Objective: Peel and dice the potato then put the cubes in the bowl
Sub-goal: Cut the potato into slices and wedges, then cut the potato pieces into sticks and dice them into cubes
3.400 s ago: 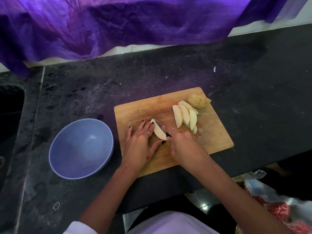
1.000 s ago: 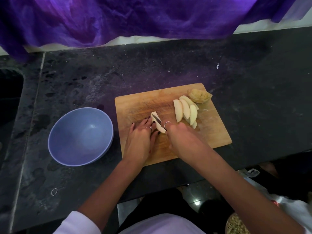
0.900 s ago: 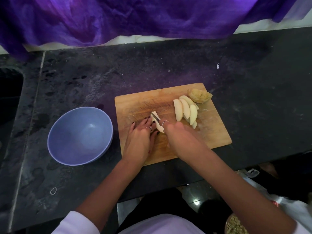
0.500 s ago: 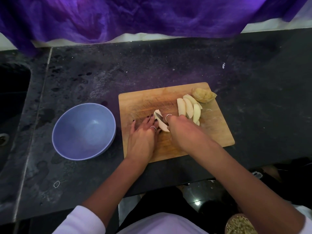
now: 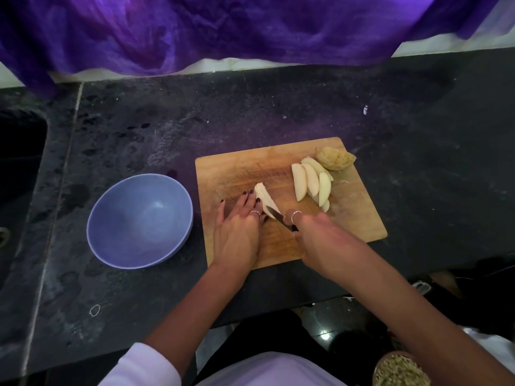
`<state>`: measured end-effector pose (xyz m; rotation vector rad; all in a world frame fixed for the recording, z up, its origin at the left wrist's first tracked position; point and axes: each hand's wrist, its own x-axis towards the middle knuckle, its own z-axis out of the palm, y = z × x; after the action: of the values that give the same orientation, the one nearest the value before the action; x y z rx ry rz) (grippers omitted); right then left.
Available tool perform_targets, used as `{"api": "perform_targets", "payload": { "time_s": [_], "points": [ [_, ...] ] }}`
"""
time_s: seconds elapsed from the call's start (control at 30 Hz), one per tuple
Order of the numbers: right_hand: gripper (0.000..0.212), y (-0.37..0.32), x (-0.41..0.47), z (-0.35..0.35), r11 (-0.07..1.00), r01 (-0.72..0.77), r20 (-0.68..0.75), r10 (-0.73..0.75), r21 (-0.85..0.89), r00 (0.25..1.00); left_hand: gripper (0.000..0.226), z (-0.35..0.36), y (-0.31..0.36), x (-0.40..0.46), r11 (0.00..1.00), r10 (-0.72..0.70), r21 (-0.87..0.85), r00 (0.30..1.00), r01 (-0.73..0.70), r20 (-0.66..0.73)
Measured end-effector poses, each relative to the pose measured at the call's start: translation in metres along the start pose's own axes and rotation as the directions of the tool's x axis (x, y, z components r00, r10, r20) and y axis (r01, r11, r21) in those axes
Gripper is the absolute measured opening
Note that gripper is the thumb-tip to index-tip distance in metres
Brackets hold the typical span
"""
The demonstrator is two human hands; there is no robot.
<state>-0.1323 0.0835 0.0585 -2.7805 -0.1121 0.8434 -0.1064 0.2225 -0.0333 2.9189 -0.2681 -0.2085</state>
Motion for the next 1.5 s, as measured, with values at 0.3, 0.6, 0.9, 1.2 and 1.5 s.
{"api": "perform_targets", "payload": {
  "time_s": [0.3, 0.6, 0.9, 1.2, 1.5],
  "points": [
    [0.042, -0.001, -0.026, 0.01, 0.997, -0.037, 0.027, 0.039, -0.06, 0.999, 0.044, -0.003, 0.0, 0.0, 1.0, 0.022, 0.008, 1.0, -0.022, -0.021],
    [0.065, 0.008, -0.033, 0.053, 0.988, -0.105, -0.191, 0.083, -0.109, 0.978, 0.048, -0.007, -0.007, -0.001, 0.998, 0.054, -0.036, 0.999, -0.054, -0.003],
    [0.062, 0.034, 0.01, 0.057, 0.999, -0.035, -0.39, 0.038, 0.013, 0.92, 0.04, -0.006, -0.009, -0.002, 0.977, 0.064, -0.193, 0.985, -0.095, -0.158],
    [0.042, 0.072, 0.032, 0.025, 0.951, 0.136, -0.355, -0.03, 0.277, 0.934, 0.026, -0.018, -0.023, 0.026, 0.958, 0.238, -0.132, 0.964, -0.253, -0.119],
    [0.057, 0.077, 0.017, 0.046, 0.866, 0.383, -0.463, -0.21, 0.321, 0.861, 0.017, -0.007, -0.013, 0.01, 0.992, -0.009, -0.123, 0.967, -0.023, -0.255]
  ]
}}
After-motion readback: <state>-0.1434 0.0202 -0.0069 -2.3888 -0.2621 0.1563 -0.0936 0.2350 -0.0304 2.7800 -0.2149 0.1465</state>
